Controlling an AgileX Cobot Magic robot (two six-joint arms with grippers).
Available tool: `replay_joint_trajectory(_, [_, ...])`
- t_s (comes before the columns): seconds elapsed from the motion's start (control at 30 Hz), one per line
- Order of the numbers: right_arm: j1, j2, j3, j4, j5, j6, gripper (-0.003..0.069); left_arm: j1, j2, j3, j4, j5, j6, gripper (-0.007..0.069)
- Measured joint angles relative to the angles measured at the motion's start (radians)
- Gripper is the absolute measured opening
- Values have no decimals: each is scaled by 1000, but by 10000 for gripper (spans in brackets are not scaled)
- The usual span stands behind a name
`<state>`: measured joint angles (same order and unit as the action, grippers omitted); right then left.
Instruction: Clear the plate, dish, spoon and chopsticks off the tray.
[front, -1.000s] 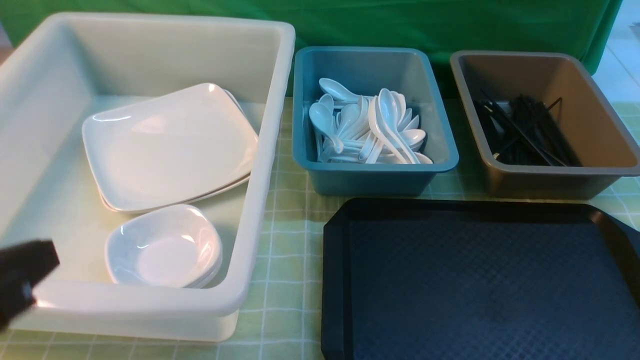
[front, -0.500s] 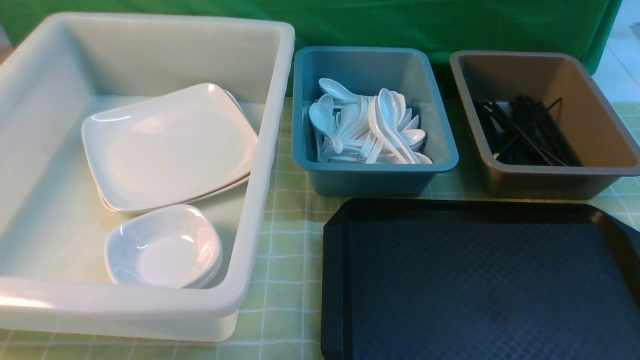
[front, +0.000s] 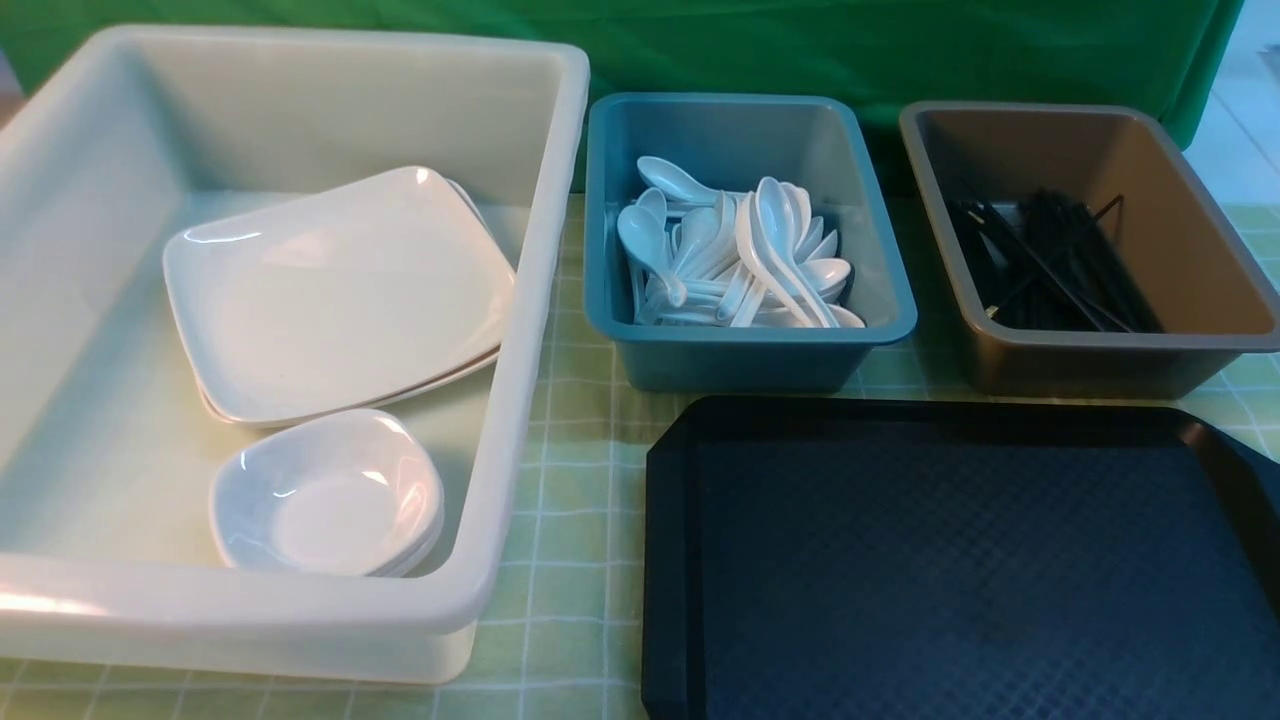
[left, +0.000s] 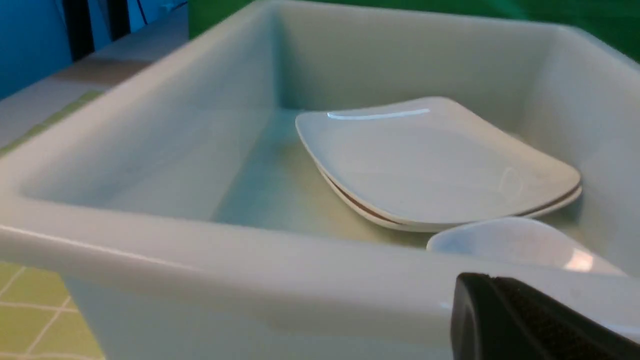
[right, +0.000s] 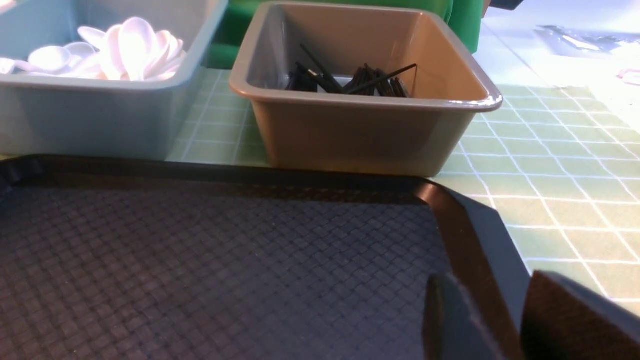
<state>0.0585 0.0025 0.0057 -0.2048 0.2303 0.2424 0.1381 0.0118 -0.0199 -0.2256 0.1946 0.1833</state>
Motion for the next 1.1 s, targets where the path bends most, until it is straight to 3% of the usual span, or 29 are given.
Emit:
replay_joint_trajectory(0.4, [0,0,0,0,0,0,238,-126,-9,27,75,32,-50,-9])
replay_joint_trajectory(1.1, [0,0,0,0,0,0,239,-127,-9,27,75,31,-50,-9])
